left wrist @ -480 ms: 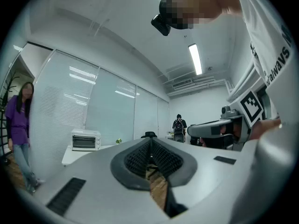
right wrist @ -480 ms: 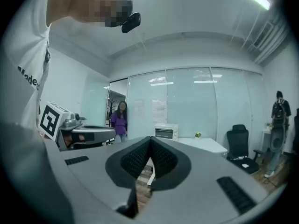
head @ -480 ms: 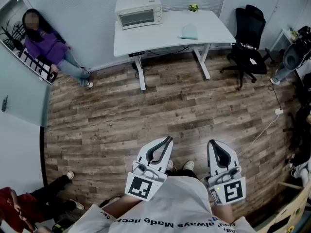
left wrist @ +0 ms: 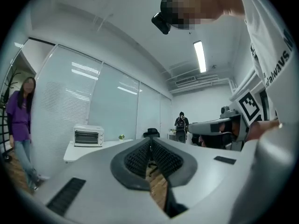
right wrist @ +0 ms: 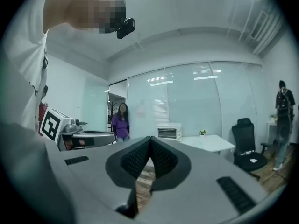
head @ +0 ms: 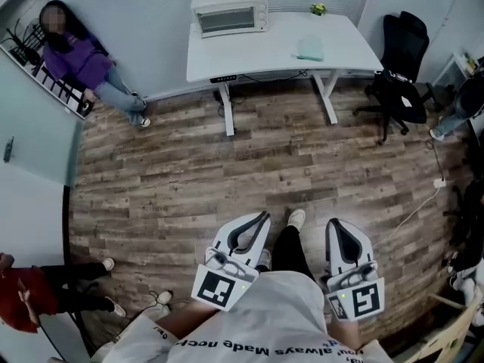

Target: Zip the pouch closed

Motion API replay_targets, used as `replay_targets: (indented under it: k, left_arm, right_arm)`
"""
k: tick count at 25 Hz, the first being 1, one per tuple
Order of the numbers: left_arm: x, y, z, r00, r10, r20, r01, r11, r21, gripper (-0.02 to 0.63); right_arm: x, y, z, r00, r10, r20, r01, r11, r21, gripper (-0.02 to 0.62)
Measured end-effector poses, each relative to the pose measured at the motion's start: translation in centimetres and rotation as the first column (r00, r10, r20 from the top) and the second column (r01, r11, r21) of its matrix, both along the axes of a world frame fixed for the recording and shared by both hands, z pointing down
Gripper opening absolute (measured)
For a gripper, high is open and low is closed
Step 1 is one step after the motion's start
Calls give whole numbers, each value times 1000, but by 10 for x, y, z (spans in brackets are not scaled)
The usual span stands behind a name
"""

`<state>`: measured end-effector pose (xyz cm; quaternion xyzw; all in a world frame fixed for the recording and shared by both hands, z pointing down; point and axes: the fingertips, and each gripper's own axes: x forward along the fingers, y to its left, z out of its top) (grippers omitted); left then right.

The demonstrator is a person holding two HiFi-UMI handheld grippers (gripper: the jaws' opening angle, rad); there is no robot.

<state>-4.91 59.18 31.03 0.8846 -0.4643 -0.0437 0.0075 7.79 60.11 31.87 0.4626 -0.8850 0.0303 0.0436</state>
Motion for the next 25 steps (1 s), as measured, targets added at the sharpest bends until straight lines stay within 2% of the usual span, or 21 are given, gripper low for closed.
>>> replay_targets:
  k: [8, 15, 25]
  left_arm:
    - [23, -66, 7, 1000, 6, 24, -6, 1000, -4, 29]
    - [56, -151, -6, 1000, 6, 28, -7, 1000, 19, 29]
    - [104, -256, -9, 999, 3, 48, -3, 1000, -2, 29]
  right_arm:
    - [21, -67, 12, 1000, 0, 0, 0, 1000, -10, 7]
    - [57, -151, 6, 1000, 7, -2, -7, 1000, -6, 8]
    - [109, -255, 1, 1000, 6, 15, -5, 1000, -7, 8]
